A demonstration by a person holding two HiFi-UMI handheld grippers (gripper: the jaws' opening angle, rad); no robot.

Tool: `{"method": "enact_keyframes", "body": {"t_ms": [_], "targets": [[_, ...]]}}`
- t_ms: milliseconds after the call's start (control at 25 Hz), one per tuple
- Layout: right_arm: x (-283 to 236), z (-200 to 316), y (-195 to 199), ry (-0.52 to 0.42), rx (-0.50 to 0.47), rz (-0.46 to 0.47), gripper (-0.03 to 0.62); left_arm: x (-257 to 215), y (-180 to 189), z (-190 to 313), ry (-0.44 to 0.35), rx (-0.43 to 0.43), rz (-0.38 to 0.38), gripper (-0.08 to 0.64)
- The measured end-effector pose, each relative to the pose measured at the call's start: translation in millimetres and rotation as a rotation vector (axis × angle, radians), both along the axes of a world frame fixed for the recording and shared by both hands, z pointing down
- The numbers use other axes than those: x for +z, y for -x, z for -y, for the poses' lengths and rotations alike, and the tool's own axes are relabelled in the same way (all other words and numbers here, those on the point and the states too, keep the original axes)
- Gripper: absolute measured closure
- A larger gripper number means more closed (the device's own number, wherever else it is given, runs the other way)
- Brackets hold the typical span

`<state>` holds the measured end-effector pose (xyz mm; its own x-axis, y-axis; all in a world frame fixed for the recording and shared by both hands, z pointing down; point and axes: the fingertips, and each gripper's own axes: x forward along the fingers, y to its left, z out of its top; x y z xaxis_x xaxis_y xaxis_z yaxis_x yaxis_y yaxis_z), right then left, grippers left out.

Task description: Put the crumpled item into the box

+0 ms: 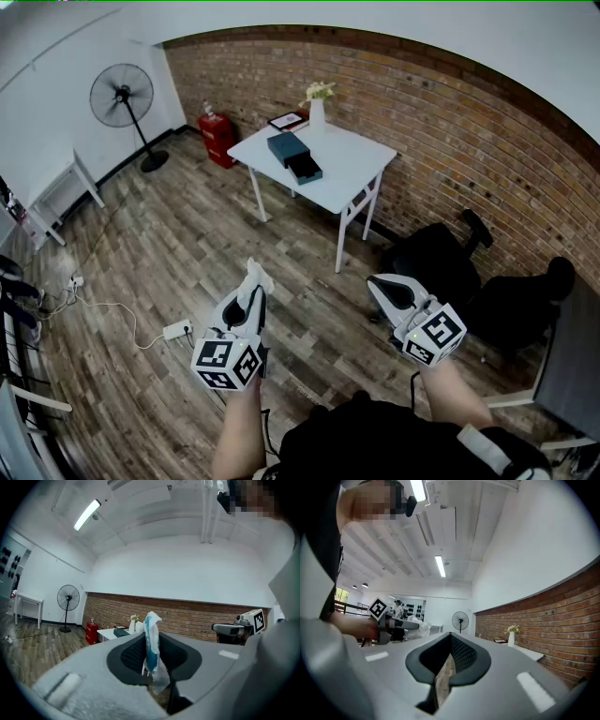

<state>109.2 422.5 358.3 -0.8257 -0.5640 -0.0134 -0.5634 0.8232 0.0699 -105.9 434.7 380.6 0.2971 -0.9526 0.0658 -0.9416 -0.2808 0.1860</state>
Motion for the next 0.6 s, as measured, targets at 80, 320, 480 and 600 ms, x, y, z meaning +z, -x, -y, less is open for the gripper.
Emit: {"method": "enact_keyframes", "body": {"t_ms": [80,320,480,600], "targets": [[1,11,-10,0.001,0.002,-0.004,0.594,-2,-8,12,-0.003,0.003,0.002,0.493],[25,27,-50,0.077,0.016,0.011,0.594,2,-40,26,0.014,0.011,0.001,0.492],[41,32,-79,0.115,0.031,0.022,0.594,11,-56,30,0.044,0.009,-0.001,0.492],[43,37,-105,0.118,0.013,0.009,0.594,19,-65,31,0.07,-0.001,0.004,0.492]]}}
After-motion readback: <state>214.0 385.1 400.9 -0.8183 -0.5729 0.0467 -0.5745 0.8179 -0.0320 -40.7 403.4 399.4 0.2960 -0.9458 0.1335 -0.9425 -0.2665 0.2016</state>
